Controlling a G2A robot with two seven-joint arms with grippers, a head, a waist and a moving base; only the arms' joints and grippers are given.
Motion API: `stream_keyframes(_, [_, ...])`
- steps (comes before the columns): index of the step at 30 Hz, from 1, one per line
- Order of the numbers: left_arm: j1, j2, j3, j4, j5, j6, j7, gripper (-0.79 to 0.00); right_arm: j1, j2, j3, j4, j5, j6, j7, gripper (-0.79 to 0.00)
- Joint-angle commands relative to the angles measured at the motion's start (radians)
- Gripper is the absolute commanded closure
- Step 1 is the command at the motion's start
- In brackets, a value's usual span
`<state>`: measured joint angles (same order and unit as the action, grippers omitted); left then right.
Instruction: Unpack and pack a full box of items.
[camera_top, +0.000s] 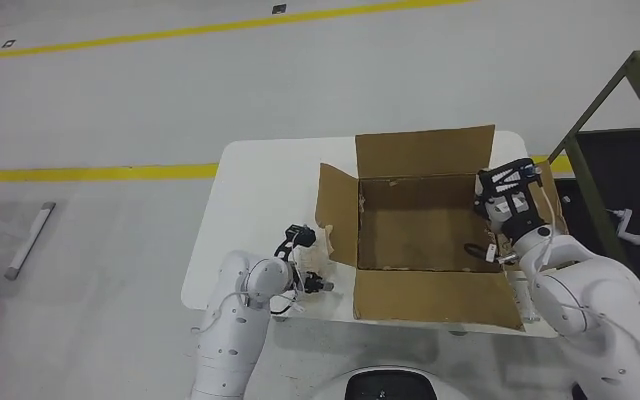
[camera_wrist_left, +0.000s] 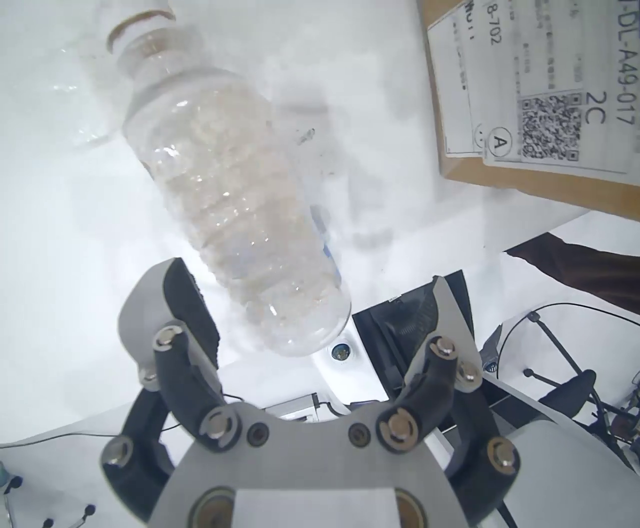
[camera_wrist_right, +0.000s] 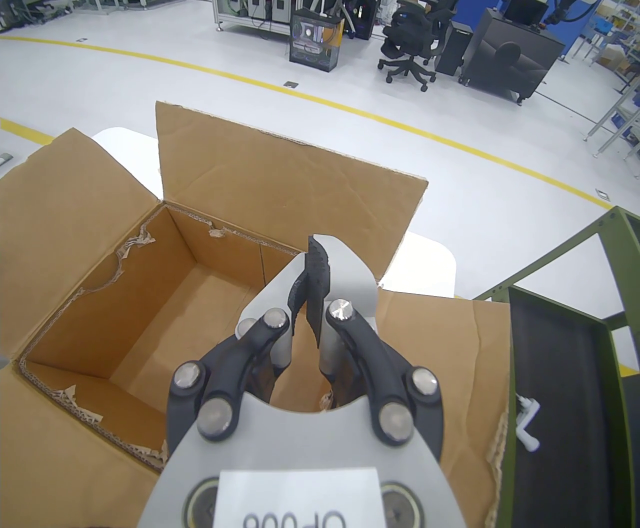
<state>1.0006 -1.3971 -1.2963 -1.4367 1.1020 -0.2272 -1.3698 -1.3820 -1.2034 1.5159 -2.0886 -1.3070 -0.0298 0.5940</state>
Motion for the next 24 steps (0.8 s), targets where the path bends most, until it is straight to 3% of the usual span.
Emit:
stream_keyframes(1, [-0.012,0.002,0.003,0.014,0.020,0.015,0.011,-0.785,-0.002,0.000,0.001,-0.001,-0.001,0.001,-0.001,0.000])
stream_keyframes(19, [-0.068,0.010,0.056,0.115,0.065,0.090,0.045,-0.785,-0.009,-0.002,-0.003,0.003,-0.010,0.007,-0.002,0.000])
stream_keyframes(20, [-0.071,0.010,0.057,0.119,0.063,0.092,0.045,-0.705,-0.008,-0.002,-0.004,0.003,-0.010,0.007,-0.002,0.000])
stream_keyframes(22, [-0.073,0.012,0.058,0.131,0.069,0.099,0.042,-0.449,-0.008,-0.003,-0.004,0.004,-0.012,0.006,-0.001,0.000])
stream_keyframes(24, [-0.075,0.013,0.058,0.135,0.065,0.102,0.044,-0.302,-0.007,-0.003,-0.003,0.004,-0.012,0.005,0.000,0.000])
